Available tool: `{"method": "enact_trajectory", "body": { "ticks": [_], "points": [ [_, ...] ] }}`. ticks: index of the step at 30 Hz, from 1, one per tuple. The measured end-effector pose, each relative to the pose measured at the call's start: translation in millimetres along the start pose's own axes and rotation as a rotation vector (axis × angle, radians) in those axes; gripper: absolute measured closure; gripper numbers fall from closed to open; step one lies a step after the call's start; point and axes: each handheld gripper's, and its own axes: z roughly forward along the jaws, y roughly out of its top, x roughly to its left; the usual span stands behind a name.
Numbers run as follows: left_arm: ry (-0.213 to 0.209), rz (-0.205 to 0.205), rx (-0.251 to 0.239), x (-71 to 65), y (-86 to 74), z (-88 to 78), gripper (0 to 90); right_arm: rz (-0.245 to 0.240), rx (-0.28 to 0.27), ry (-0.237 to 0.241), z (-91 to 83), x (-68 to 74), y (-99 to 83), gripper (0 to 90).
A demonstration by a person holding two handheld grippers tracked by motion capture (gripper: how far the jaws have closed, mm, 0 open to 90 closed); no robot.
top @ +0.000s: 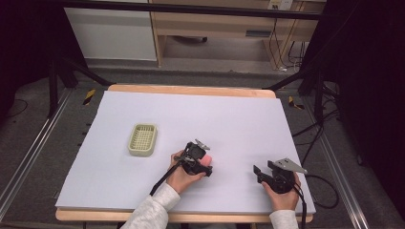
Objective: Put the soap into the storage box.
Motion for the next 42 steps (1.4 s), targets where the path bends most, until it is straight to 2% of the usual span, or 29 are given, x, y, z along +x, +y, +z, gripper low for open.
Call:
{"method": "enact_trajectory", "body": {
  "ticks": [9,27,33,35,42],
  "points": [
    [-0.016,-0.012,0.018,1.1,0.3,-4.0,35.7,0.002,0.001,0.002,-0.2,0.3,0.1,37.1],
    [0.005,-0.008,0.059,-2.2,4.0,-5.0,37.1,-0.005,0.004,0.002,-0.1,0.7,0.2,38.0],
    [-0.011,-0.005,0.054,-1.1,3.8,-6.6,37.3,-0.005,0.004,0.003,-0.2,0.7,0.2,38.1],
    [-0.027,-0.007,0.032,0.1,4.2,-12.0,37.3,-0.005,0.002,0.003,-0.1,0.6,0.1,38.1],
    [-0.034,0.008,0.018,6.1,3.7,-25.9,37.3,-0.005,0.003,0.004,-0.2,0.8,0.1,38.2]
  ]
}}
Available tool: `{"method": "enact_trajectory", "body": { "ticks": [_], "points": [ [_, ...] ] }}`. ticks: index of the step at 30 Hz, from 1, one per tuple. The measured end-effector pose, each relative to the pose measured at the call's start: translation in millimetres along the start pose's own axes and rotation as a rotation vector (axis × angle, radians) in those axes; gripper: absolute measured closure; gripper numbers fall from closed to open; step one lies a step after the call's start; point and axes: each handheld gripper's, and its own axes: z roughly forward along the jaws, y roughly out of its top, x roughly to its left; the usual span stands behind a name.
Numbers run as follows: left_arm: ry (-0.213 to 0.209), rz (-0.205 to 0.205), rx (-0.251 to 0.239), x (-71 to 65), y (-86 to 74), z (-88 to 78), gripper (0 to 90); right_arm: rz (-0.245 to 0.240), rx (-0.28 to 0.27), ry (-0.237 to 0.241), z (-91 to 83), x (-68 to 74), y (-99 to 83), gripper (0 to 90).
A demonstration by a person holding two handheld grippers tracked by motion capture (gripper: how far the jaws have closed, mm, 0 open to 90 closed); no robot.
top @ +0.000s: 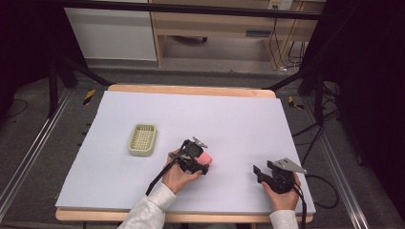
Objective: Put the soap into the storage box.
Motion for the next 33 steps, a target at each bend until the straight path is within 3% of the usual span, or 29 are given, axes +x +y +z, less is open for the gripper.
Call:
{"method": "enact_trajectory", "body": {
  "ticks": [7,15,26,33],
  "points": [
    [0.004,0.008,-0.006,9.0,-7.7,-13.4,37.2,0.000,-0.002,-0.002,0.0,0.0,0.0,38.2],
    [0.015,-0.010,-0.025,25.9,-20.9,-30.7,37.3,0.000,0.000,-0.003,0.1,-0.1,0.0,37.9],
    [0.039,-0.069,-0.047,52.4,-41.5,-49.1,37.3,-0.003,0.000,-0.006,0.0,0.3,0.0,37.9],
    [0.048,-0.108,-0.081,65.8,-43.2,-62.7,37.3,-0.006,-0.005,-0.007,0.1,0.1,-0.1,37.8]
  ]
}}
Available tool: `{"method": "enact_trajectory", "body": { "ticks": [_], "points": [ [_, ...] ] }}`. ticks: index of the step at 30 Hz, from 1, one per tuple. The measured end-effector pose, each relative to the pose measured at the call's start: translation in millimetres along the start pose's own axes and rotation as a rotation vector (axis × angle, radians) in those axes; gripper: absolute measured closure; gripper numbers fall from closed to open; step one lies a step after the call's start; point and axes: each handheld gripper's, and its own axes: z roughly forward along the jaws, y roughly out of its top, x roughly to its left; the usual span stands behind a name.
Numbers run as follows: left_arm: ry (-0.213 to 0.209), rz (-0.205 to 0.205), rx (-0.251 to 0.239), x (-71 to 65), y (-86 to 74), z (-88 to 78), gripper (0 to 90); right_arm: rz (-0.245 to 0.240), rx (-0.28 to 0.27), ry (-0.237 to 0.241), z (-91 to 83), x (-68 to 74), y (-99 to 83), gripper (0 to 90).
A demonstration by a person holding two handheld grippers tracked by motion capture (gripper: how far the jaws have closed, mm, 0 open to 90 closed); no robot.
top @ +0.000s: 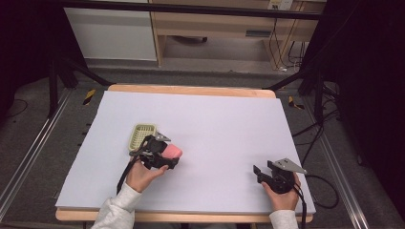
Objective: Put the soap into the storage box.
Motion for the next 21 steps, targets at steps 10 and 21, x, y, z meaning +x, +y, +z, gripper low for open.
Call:
{"method": "enact_trajectory", "body": {
  "ticks": [10,21],
  "points": [
    [0.017,-0.035,-0.019,19.6,2.4,-13.7,37.3,0.000,0.002,0.002,0.1,0.0,0.0,37.7],
    [0.033,-0.063,-0.040,33.0,5.4,-22.5,37.2,0.004,0.005,0.005,0.1,0.0,0.2,37.6]
  ]
}}
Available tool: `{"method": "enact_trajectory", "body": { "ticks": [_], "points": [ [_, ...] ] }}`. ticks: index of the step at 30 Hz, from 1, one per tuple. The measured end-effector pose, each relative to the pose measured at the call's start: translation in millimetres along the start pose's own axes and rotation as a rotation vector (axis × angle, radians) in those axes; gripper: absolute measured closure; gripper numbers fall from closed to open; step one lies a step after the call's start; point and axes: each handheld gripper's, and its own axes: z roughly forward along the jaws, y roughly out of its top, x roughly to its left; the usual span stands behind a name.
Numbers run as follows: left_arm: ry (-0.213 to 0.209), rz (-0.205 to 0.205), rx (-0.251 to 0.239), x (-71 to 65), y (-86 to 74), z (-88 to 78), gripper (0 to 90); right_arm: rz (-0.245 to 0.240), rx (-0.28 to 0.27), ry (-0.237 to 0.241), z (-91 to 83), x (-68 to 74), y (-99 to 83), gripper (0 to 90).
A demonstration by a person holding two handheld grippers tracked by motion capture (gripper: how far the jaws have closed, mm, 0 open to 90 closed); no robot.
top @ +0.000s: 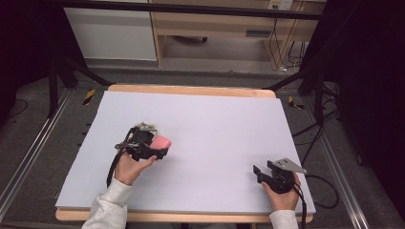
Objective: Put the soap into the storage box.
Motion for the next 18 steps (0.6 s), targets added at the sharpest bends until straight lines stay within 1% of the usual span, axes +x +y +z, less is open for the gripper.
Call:
{"method": "enact_trajectory", "body": {
  "ticks": [5,11,13,18],
  "points": [
    [0.018,-0.009,-0.005,6.6,2.1,-0.3,37.2,0.000,0.000,0.001,0.2,0.0,0.0,37.6],
    [0.027,-0.022,-0.004,15.0,5.0,1.1,37.2,0.000,0.000,0.000,0.0,0.0,0.0,37.5],
    [0.033,-0.035,-0.008,19.6,6.1,1.3,37.2,0.000,0.000,0.000,-0.1,0.0,0.0,37.5],
    [0.042,-0.047,-0.005,25.6,8.8,2.8,37.2,-0.001,0.000,0.000,0.2,0.0,0.1,37.6]
  ]
}}
